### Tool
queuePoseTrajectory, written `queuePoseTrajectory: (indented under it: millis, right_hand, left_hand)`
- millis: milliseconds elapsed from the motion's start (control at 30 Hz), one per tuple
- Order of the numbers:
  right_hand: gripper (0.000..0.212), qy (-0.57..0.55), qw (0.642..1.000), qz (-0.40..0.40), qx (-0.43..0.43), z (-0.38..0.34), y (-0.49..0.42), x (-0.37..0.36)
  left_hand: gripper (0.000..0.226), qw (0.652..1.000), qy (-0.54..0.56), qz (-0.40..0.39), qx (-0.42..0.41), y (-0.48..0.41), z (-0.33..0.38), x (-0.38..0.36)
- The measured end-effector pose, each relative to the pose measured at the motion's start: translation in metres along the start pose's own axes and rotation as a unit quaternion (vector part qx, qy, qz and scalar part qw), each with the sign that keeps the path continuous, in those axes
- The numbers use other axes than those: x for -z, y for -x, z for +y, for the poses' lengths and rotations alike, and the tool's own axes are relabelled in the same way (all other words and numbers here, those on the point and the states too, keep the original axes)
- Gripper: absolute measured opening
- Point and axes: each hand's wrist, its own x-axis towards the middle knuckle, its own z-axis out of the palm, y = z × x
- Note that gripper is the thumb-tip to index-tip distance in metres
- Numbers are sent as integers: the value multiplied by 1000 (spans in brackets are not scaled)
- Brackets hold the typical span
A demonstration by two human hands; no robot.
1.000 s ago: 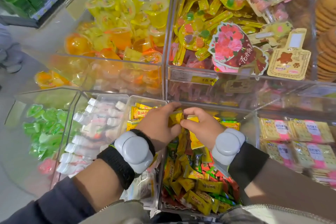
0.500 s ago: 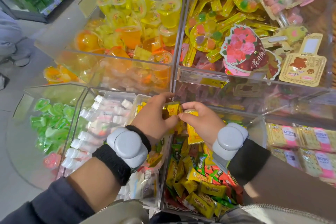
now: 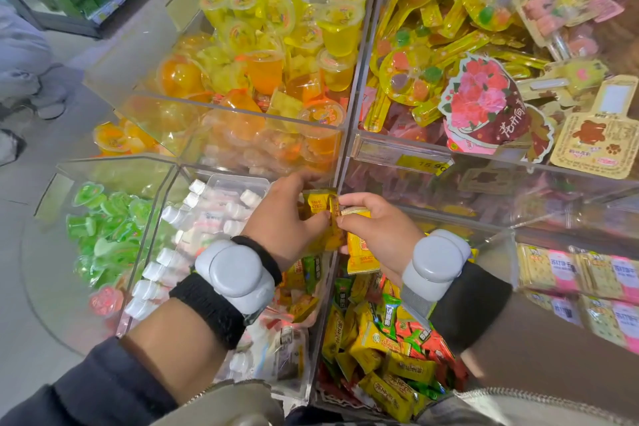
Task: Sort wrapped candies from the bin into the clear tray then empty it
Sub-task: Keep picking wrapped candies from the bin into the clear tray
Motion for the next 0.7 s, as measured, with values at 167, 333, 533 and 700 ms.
queuePoseTrajectory:
  millis: [167,333,533,700]
  right_hand:
    - [23,-2,1000,-17,-17,-4,-3,-4]
    - [26,-2,1000,-20,-20,-4,-4,-7]
    - [25,3,999,-22,-23,-1,-7,-12]
    - [27,5,1000,-20,-22,0,-6,-13]
  left_hand:
    - [47,1000,-15,6,11,-3,-4,4]
    - [47,999,-26,5,18,-3,-6,8]
    - [43,999,-34,6,25,-3,-6,12]
    - [44,999,-41,5,29,-1,-8,13]
